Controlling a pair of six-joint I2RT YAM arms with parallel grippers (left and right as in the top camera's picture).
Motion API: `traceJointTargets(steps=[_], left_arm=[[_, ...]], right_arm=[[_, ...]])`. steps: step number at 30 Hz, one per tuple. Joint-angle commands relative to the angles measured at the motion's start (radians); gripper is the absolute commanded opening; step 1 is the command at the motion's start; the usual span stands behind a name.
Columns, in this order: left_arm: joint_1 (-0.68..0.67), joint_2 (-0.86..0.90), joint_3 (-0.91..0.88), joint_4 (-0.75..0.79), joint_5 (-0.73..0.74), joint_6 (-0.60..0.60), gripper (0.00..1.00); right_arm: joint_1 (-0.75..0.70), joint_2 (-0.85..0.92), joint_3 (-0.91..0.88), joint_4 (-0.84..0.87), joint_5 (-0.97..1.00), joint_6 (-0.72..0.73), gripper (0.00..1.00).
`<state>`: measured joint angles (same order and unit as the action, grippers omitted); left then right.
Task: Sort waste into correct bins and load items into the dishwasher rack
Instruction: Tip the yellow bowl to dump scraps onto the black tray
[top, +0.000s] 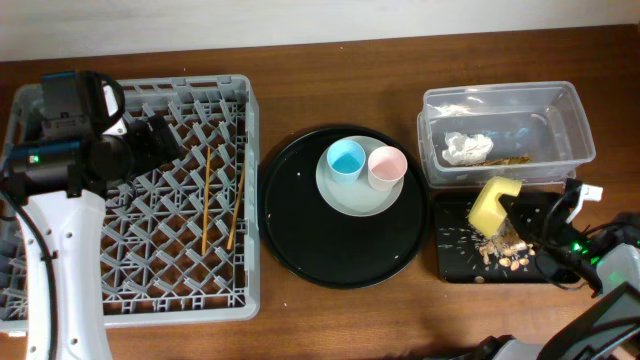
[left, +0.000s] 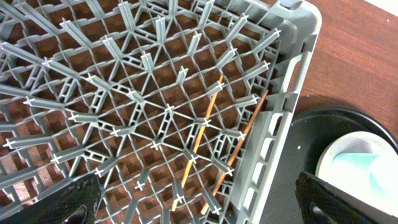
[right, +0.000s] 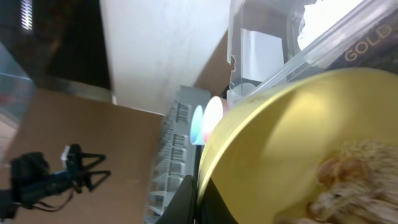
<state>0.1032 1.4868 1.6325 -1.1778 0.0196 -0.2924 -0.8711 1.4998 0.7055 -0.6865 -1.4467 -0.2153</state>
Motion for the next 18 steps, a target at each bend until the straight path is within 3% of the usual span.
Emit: traceJointTargets(steps=[1,3,6,10,12,18], left_arm=[[0.004,0.002,0.01,0.002,0.003,-0.01,0.99],[0.004,0.002,0.01,0.002,0.003,-0.01,0.99],[0.004,0.002,0.01,0.002,0.003,-0.01,0.99],[0.004,0.002,0.01,0.002,0.003,-0.009,0.99],[0.004,0.002,0.01,0.002,0.003,-0.01,0.99],[0.004,0.002,0.01,0.002,0.003,-0.01,1.0]], right_arm=[[-0.027,0.061,-0.01,0.011,-0.105,-0.012,0.04],[-0.038,0.096,-0.01,0.011,-0.105,0.016,0.04],[-0.063,0.142,-0.01,0.01,-0.106,0.211,0.04],[-0.126,0.145,-0.008,-0.039,-0.106,0.339,0.04],[-0.134,0.145,-0.008,-0.142,-0.105,0.349,0.04],[-0.137,0.13,0.034,-0.195,-0.106,0.408,0.04]])
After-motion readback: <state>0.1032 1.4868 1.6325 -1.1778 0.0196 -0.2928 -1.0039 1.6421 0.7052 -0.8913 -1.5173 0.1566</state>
